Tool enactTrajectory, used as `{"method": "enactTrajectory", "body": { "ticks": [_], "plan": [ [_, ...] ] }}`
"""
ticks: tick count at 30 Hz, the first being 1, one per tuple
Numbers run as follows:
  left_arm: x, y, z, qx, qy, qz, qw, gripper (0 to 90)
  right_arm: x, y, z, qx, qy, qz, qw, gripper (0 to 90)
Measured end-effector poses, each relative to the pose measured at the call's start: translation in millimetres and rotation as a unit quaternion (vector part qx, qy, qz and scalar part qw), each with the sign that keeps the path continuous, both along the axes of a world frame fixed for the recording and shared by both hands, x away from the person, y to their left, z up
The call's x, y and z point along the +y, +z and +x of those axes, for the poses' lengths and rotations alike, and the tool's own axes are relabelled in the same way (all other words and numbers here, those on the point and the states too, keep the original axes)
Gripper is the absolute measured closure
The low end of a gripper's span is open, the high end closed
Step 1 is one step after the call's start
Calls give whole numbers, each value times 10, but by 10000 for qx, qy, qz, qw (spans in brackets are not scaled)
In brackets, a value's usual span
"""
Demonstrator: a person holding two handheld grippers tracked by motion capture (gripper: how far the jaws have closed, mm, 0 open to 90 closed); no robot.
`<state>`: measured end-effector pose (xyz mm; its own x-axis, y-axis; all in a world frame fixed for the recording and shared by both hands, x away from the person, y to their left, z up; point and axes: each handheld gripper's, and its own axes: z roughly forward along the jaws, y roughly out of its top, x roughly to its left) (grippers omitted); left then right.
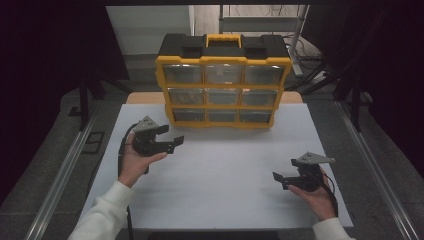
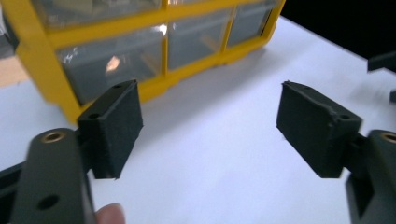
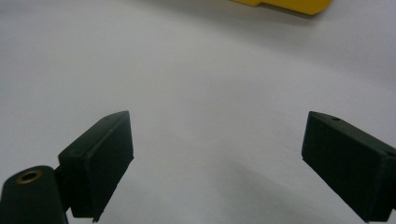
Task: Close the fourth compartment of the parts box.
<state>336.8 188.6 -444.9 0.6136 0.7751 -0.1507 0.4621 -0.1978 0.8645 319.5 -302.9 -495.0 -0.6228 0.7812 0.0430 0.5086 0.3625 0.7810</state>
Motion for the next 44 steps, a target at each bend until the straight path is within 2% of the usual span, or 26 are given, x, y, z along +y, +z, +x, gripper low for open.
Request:
{"method": "enactTrajectory", "body": {
  "ticks": [4, 12, 14, 16, 21, 29, 35, 44],
  "plan": [
    [76, -93, -88, 47, 38, -8, 10000, 191, 6, -2, 3, -32, 36, -6, 10000, 95],
    [192, -290, -259, 210, -4, 120, 9997, 166, 7, 0, 15, -76, 72, 2, 9999, 95],
    [218, -337, -301, 243, 23, 135, 9996, 160, 7, 2, 17, -90, 76, 9, 9999, 95],
    [253, -410, -372, 179, 151, 191, 9995, 163, 9, 2, 19, -81, 87, 13, 9999, 95],
    [347, -542, -470, 316, 214, 269, 9989, 167, 18, 5, 16, -107, 137, 17, 9998, 95],
    [387, -606, -536, 394, 277, 370, 9982, 166, 44, -20, 37, -74, 214, -11, 9997, 95],
    [393, -624, -538, 430, 301, 367, 9979, 166, 34, -9, 35, -98, 202, 8, 9997, 95],
    [380, -615, -536, 396, 303, 387, 9980, 163, 34, -7, 27, -109, 221, 10, 9997, 94]
  ]
}}
